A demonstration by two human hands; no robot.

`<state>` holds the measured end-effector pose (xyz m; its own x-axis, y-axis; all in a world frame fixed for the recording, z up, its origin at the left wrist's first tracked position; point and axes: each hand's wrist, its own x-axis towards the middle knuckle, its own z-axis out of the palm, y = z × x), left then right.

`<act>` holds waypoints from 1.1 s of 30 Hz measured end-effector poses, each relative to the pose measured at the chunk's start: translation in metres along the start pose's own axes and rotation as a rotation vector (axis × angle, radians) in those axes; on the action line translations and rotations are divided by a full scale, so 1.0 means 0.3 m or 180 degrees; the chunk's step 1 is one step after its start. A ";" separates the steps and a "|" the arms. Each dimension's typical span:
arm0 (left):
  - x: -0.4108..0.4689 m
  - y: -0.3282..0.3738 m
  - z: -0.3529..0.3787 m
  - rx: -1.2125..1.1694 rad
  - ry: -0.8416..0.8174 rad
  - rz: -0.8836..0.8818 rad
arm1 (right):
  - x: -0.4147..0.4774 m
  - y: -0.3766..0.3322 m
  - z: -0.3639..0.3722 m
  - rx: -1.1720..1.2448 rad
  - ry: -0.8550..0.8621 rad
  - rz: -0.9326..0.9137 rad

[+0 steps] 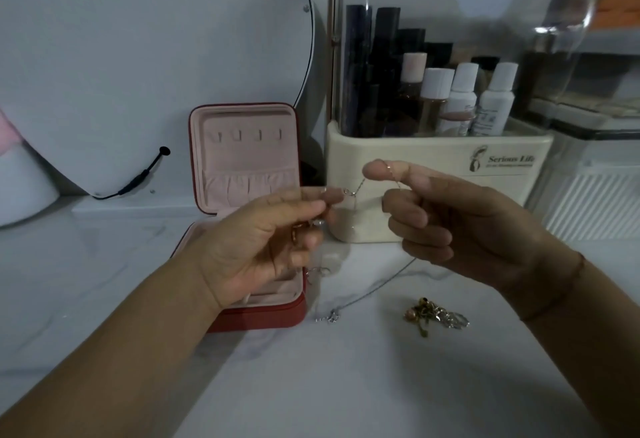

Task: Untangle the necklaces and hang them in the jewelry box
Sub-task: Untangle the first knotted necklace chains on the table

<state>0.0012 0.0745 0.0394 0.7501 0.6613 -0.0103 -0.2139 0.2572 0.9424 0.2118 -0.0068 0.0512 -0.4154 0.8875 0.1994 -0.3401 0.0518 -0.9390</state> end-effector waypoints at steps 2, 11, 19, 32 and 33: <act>0.002 -0.012 0.006 0.0080 0.0112 -0.0050 | 0.005 -0.050 0.020 -0.0118 -0.0142 0.0029; -0.004 -0.021 0.016 0.0594 -0.0041 0.0043 | 0.060 -0.288 0.156 -0.1436 0.0313 0.0505; 0.015 -0.039 0.011 0.1333 -0.0091 0.0011 | 0.087 -0.419 0.263 -0.2139 0.0621 0.1017; -0.071 0.017 0.032 0.1982 0.1478 0.1302 | -0.113 -0.490 0.259 -0.2302 0.0924 0.1124; -0.091 0.027 0.029 0.1949 0.1564 0.1328 | -0.137 -0.478 0.247 -0.2273 0.0949 0.1166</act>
<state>-0.0155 0.0522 0.0502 0.3026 0.8808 0.3642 0.0680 -0.4011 0.9135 0.2151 -0.0845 0.1983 -0.1220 0.9827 -0.1392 0.4271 -0.0746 -0.9011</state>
